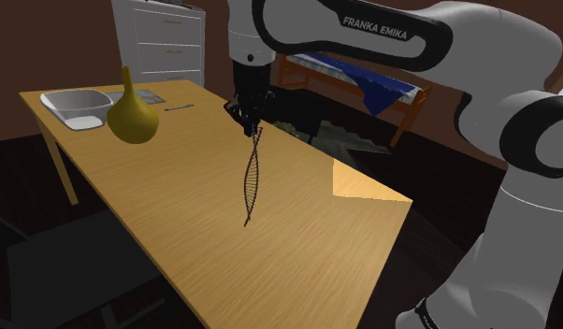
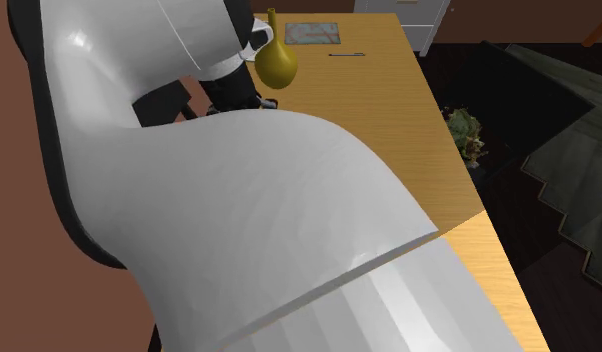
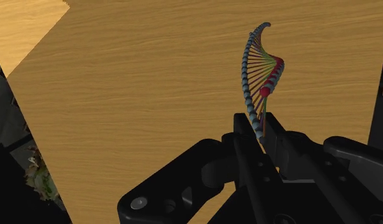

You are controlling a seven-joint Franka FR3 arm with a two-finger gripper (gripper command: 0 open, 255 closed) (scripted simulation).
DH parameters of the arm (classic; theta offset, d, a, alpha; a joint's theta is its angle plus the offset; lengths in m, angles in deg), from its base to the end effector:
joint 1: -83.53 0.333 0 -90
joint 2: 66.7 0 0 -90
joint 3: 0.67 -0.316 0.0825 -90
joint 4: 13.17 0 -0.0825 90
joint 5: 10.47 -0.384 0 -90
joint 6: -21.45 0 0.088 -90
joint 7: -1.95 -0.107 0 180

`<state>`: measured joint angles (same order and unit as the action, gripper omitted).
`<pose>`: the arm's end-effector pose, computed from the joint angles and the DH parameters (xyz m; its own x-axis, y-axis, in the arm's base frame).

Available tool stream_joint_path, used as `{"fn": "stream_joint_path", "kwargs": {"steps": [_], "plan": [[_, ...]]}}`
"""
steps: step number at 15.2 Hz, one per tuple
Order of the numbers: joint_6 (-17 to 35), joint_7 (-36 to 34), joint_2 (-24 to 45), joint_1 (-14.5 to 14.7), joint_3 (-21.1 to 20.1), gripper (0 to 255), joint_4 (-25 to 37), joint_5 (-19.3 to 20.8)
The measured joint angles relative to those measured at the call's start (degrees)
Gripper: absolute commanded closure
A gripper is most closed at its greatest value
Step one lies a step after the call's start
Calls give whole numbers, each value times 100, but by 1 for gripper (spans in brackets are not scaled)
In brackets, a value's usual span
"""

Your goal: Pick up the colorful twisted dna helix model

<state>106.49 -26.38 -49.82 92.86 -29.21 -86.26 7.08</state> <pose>0.5428 0.3164 0.5993 0.9902 0.1357 0.0339 0.1281 -0.9770 0.1705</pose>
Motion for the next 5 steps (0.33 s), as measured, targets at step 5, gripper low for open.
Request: {"fn": "stream_joint_path", "kwargs": {"steps": [5], "plan": [[-453,44,175,125,-4,255,617,95]]}}
